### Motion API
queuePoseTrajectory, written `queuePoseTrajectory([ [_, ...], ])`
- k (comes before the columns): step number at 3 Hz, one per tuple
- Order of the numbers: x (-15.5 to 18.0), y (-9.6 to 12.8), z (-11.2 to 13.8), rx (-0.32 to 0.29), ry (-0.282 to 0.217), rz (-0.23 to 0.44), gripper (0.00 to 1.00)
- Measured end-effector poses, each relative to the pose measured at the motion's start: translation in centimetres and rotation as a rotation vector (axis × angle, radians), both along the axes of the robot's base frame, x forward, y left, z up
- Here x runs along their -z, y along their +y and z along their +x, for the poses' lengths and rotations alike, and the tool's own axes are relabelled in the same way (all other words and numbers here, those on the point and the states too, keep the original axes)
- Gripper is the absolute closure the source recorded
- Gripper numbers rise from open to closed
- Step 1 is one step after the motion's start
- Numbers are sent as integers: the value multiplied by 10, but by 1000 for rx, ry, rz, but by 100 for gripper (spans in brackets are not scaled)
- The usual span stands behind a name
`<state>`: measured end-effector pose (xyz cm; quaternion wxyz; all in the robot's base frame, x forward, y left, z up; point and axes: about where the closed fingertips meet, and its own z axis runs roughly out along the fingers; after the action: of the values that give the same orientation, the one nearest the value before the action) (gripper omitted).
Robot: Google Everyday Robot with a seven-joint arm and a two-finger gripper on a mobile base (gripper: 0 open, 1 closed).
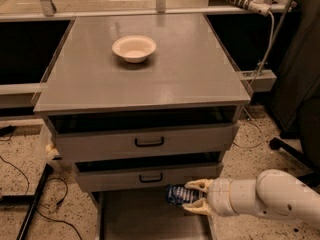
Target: Place rxbar blueberry into bottom drawer
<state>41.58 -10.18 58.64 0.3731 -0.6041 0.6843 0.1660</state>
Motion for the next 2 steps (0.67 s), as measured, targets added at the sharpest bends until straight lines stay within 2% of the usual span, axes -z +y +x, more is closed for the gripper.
queuePoseTrajectory([
  [1,0,0,0,0,0,0,100],
  [2,14,6,4,-4,5,-12,100],
])
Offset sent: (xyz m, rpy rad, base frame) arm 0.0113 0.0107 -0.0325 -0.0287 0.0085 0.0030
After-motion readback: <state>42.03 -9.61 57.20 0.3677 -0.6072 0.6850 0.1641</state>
